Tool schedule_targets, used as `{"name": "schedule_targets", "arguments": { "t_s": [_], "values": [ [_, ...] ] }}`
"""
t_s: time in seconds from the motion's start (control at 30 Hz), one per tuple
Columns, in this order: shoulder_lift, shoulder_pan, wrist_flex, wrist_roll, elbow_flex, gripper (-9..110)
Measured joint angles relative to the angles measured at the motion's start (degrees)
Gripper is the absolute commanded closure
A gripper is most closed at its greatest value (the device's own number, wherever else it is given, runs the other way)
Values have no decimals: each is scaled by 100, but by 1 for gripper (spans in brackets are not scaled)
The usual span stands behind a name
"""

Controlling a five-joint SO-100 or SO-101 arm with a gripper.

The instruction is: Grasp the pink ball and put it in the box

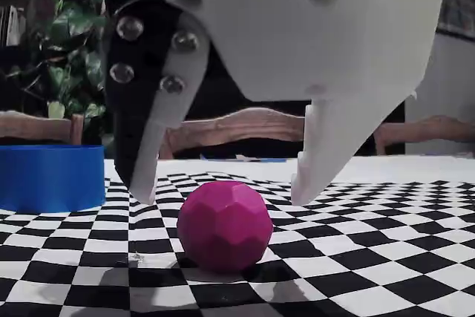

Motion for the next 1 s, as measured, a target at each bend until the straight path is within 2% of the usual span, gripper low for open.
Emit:
{"name": "schedule_targets", "arguments": {
  "t_s": [1.0],
  "values": [
    [-475,132,0,0,-352,75]
  ]
}}
